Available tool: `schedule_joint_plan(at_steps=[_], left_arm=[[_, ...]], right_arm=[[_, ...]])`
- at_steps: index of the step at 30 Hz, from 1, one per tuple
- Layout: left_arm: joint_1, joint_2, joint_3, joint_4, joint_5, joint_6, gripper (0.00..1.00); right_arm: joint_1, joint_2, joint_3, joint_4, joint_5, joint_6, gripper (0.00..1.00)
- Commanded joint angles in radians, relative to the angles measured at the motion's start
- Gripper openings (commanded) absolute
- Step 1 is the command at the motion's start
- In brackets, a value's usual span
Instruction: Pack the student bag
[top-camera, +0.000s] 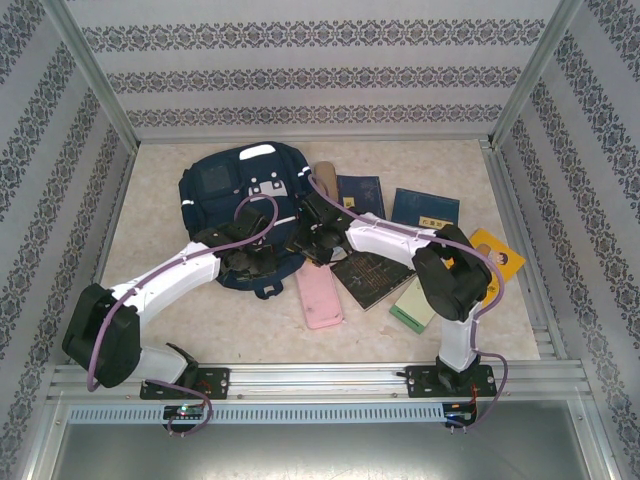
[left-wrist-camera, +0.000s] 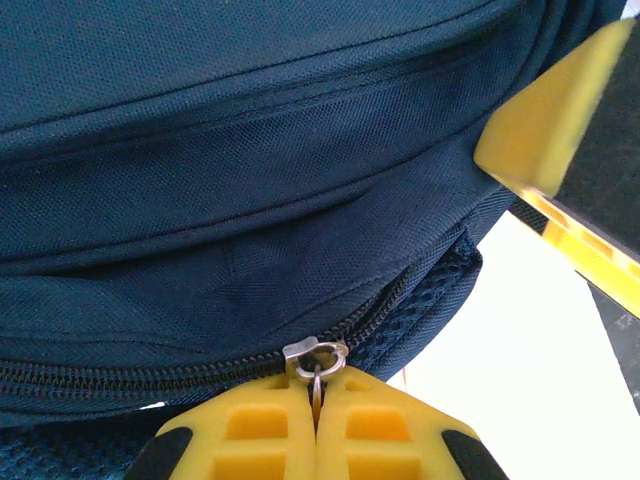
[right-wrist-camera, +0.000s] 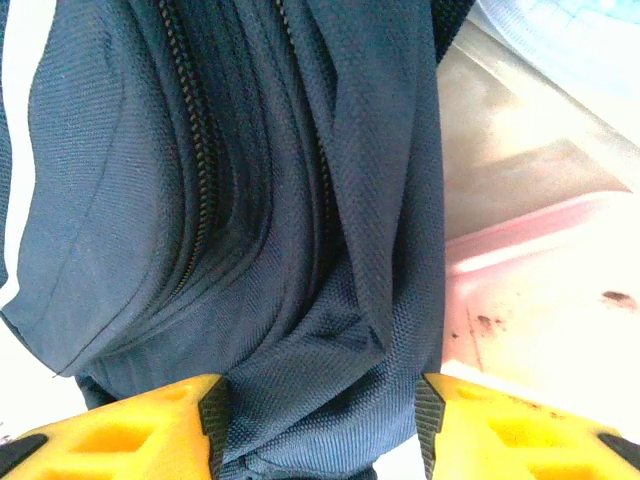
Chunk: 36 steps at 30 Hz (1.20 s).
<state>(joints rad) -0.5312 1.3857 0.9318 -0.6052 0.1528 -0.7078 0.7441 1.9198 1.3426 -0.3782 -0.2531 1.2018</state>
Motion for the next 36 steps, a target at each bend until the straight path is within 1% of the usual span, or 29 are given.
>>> schedule_joint_plan(at_steps=[1, 10, 11, 13, 14, 15, 16, 18, 21, 23, 26, 31, 33, 34, 36], left_arm=[[-0.015, -0.035, -0.003, -0.029, -0.015, 0.020, 0.00], [-0.014, -0.048, -0.014, -0.029, -0.001, 0.028, 0.00], [-0.015, -0.048, -0.016, -0.027, 0.004, 0.030, 0.00], [-0.016, -0.047, -0.014, -0.029, 0.004, 0.032, 0.00], [-0.015, -0.047, -0.013, -0.036, -0.004, 0.035, 0.00], [-0.015, -0.047, -0.010, -0.045, -0.014, 0.038, 0.00], [-0.014, -0.047, -0.005, -0.061, -0.030, 0.042, 0.00], [-0.013, -0.046, 0.012, -0.104, -0.070, 0.052, 0.00], [0.013, -0.035, 0.038, -0.215, -0.167, 0.063, 0.00], [0.059, -0.025, 0.046, -0.293, -0.221, 0.069, 0.00], [0.148, -0.026, 0.044, -0.374, -0.279, 0.086, 0.00], [0.315, -0.030, 0.047, -0.418, -0.409, 0.160, 0.00], [0.395, -0.010, 0.054, -0.404, -0.409, 0.191, 0.00], [0.412, -0.008, 0.059, -0.397, -0.392, 0.202, 0.00], [0.413, -0.028, 0.065, -0.368, -0.326, 0.224, 0.00]], right_arm=[[0.005, 0.041, 0.059, 0.006, 0.013, -0.010, 0.51], [-0.005, 0.094, 0.154, -0.005, 0.028, -0.045, 0.47], [-0.008, 0.104, 0.161, -0.010, 0.028, -0.049, 0.43], [-0.012, 0.117, 0.174, -0.009, 0.024, -0.060, 0.31], [-0.015, 0.122, 0.182, -0.017, 0.027, -0.067, 0.22], [-0.021, 0.121, 0.183, -0.019, 0.032, -0.074, 0.06], [-0.028, 0.116, 0.184, -0.022, 0.043, -0.086, 0.00], [-0.042, 0.096, 0.185, -0.038, 0.069, -0.115, 0.00], [-0.073, 0.062, 0.194, -0.064, 0.098, -0.175, 0.00], [-0.099, 0.043, 0.203, -0.088, 0.117, -0.211, 0.00], [-0.141, 0.022, 0.198, -0.092, 0.109, -0.249, 0.00], [-0.189, 0.022, 0.222, -0.129, 0.098, -0.312, 0.00], [-0.206, 0.024, 0.223, -0.125, 0.090, -0.326, 0.00], [-0.213, 0.030, 0.232, -0.123, 0.083, -0.335, 0.00], [-0.225, 0.063, 0.279, -0.134, 0.056, -0.369, 0.00]])
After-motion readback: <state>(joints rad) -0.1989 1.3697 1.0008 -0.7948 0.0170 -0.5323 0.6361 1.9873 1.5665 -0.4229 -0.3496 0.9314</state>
